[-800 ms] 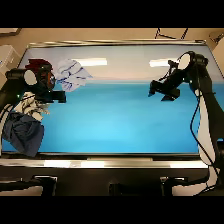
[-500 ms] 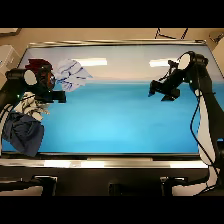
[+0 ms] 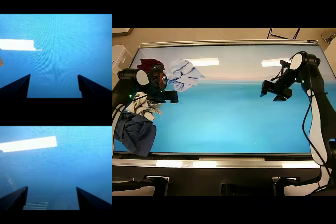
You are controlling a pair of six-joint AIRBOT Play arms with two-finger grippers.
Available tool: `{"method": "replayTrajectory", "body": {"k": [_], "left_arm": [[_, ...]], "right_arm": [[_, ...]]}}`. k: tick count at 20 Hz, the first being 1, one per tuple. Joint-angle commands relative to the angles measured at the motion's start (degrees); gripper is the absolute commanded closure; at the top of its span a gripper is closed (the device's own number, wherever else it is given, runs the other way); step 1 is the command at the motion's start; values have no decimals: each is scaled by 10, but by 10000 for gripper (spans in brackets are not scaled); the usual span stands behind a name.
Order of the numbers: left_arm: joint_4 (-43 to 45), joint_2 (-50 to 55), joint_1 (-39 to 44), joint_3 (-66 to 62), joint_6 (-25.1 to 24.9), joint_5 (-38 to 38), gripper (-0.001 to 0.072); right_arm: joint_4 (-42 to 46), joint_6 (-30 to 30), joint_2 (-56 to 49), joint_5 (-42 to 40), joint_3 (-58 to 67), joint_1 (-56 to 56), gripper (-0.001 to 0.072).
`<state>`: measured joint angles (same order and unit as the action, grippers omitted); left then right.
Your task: Fold the clothes and pants, and hang the long-sleeved shirts on hangers.
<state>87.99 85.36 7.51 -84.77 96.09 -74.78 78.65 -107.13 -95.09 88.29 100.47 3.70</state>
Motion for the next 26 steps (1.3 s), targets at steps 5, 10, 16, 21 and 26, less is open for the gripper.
{"method": "replayTrajectory", "body": {"k": [5,10,16,21,26], "left_arm": [[-40,7,1,0,0,175,46],[-71,80,-32,-28,165,442,45],[-313,259,-172,-144,319,344,-13],[-428,328,-149,-144,272,520,-13],[-433,359,-106,-144,276,696,-12]], "right_arm": [[10,5,-1,-65,0,0,30],[42,59,-1,-165,0,0,35],[39,82,-1,-202,0,0,31],[14,82,-1,-180,0,0,31],[-8,82,-1,-143,0,1,31]]}}
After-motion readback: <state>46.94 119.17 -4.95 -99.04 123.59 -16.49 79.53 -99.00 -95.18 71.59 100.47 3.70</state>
